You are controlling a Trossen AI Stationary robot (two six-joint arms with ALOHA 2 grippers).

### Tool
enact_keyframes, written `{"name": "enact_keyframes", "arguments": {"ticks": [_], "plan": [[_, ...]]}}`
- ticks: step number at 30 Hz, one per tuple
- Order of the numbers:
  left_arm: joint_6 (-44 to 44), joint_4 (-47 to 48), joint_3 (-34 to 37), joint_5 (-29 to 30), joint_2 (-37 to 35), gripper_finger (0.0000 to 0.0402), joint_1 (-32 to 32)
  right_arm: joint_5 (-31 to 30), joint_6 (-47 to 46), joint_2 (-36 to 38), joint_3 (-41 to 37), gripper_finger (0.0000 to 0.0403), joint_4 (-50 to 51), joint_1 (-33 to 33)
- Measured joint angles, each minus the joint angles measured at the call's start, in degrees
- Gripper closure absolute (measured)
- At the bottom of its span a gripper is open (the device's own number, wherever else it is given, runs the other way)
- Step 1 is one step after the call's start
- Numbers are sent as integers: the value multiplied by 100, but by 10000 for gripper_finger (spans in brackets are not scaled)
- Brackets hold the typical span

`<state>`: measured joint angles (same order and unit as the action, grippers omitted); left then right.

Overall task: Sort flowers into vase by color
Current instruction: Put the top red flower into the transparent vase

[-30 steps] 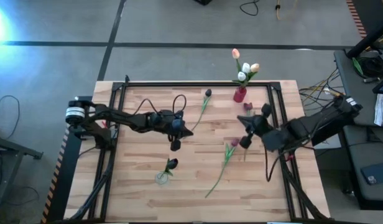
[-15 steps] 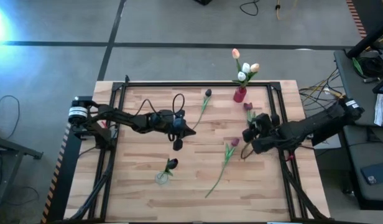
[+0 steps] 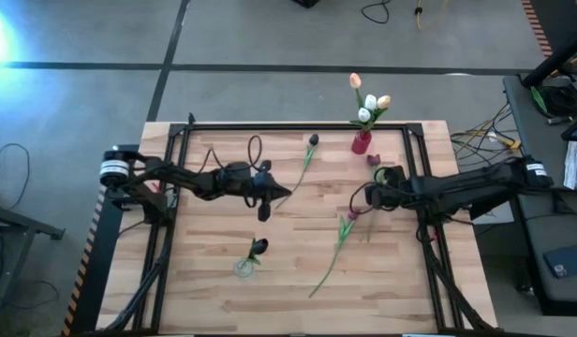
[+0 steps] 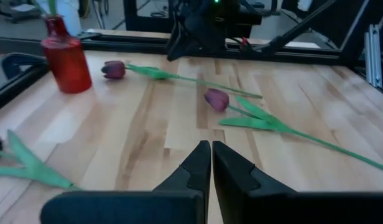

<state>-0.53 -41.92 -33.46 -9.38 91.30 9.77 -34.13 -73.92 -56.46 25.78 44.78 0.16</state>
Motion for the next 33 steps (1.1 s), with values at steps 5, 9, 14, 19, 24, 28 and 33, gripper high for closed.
{"name": "enact_keyframes", "arguments": {"ticks": [5,9,14,19,24,28,33], "plan": [[-4,-310,332,7,-248,401,50,236,384,-190,-89,208,-622,372],[-7,-636,681,47,-553,401,110,323,450,-534,-101,209,-715,679],[-62,-865,1159,143,-1039,401,190,623,585,-1050,-105,209,-1025,1009],[-98,-995,1548,162,-1530,401,240,745,751,-1488,-89,212,-1365,1225],[-110,-1005,1908,456,-2021,401,250,719,893,-1667,-36,265,-1466,1259],[-107,-1003,2150,583,-2333,401,273,605,1205,-1627,44,357,-1465,1231],[-141,-1002,2410,778,-2659,401,290,413,1405,-1567,204,386,-1479,948]]}}
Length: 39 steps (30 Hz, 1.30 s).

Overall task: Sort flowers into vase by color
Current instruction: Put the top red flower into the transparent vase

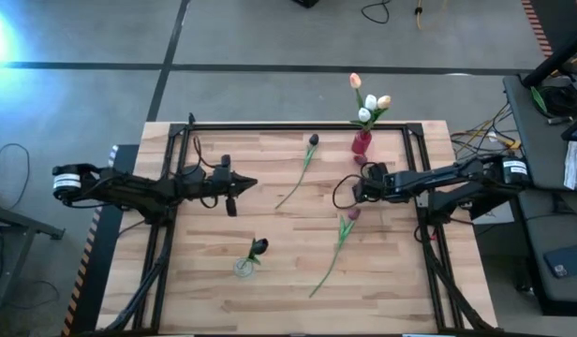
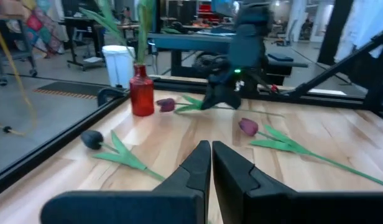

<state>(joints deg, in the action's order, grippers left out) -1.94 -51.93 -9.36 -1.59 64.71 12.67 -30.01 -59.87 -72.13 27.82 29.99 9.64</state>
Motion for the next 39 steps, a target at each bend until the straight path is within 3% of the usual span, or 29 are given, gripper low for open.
{"name": "enact_keyframes", "arguments": {"ticks": [5,11,16,20,23,26,29,33,39], "plan": [[-10,3,164,119,-282,401,23,-269,143,52,316,388,-277,-790],[-10,2,318,152,-550,401,68,-1386,569,67,864,389,-835,-1959],[-10,4,426,226,-737,401,70,-2166,2218,-71,994,390,-2694,-2681],[-10,-2,437,224,-783,401,69,-2210,3942,-380,894,390,-5049,-2819],[-10,-1,437,224,-773,401,70,-1858,5083,-820,845,390,-6907,-2777],[-10,17,437,184,-761,401,68,-1037,5850,-1377,845,390,-8593,-2666],[-75,-31,437,-345,-751,400,68,-240,6273,-1886,849,390,-9854,-2453],[-296,-238,396,-856,-617,390,59,366,6510,-2374,1109,391,-10614,-2051],[-397,-520,117,-1247,-93,344,-129,1303,6823,-2941,1865,391,-10702,-1594]]}}
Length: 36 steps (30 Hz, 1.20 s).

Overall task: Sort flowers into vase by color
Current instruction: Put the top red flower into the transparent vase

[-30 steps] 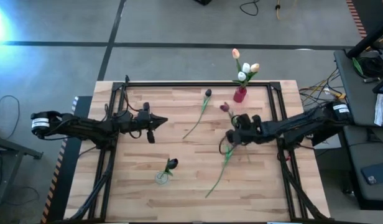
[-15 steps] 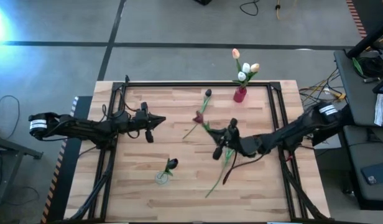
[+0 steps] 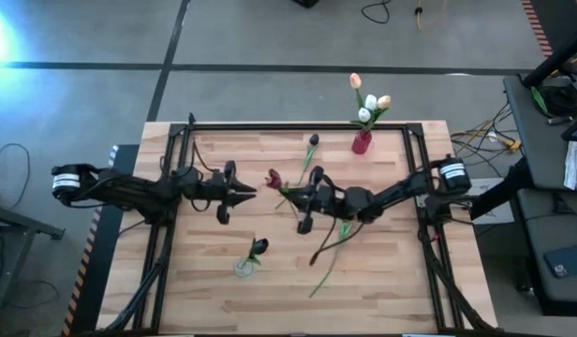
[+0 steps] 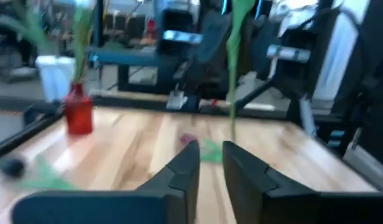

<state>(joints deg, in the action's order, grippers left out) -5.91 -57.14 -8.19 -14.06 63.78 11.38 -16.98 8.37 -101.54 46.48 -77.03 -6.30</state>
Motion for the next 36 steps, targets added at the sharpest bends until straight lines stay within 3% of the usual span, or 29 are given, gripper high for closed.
{"name": "enact_keyframes", "arguments": {"ticks": [6,17,32,36], "plan": [[-72,-1590,-182,-24,950,296,-153,112,475,-416,618,391,-8,71],[-223,-2589,-974,-470,2457,286,-162,106,583,-638,937,391,-7,71],[-387,-2790,-1485,-908,2825,288,-160,92,577,-640,888,391,-48,71],[-387,-2759,-1460,-916,2803,307,-152,88,485,-645,890,390,-26,71]]}}
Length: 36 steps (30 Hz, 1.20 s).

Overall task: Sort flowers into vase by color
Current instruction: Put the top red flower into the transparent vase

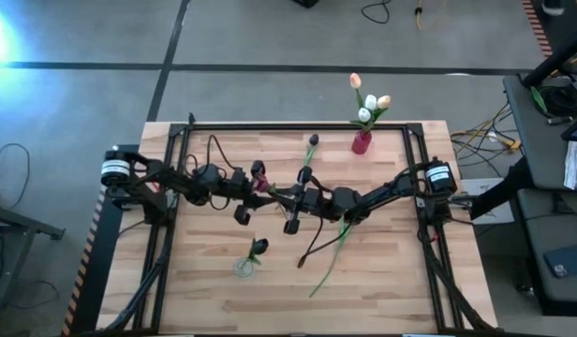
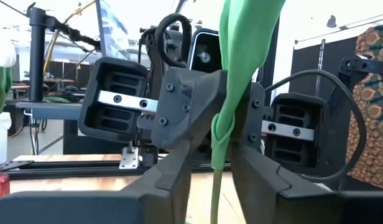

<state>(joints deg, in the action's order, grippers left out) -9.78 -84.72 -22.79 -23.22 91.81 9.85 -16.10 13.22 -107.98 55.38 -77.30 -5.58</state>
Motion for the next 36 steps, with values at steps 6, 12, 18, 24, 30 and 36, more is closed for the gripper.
{"name": "enact_keyframes", "arguments": {"ticks": [6,12,18,24,30,36], "plan": [[-1,6,0,-7,-2,388,63,-67,-16,0,32,374,53,0],[-22,221,4,-2,-4,398,217,-540,387,54,32,327,179,-4],[-14,306,7,8,-6,400,346,-674,-65,673,37,259,1783,0],[157,594,9,-19,-170,401,436,-706,-286,1477,37,215,3523,-15],[364,1495,36,-11,-775,401,480,-1409,-317,2180,-39,232,4874,-110],[427,2076,395,11,-1932,401,411,-1839,-566,2656,-569,336,5230,-221]]}}
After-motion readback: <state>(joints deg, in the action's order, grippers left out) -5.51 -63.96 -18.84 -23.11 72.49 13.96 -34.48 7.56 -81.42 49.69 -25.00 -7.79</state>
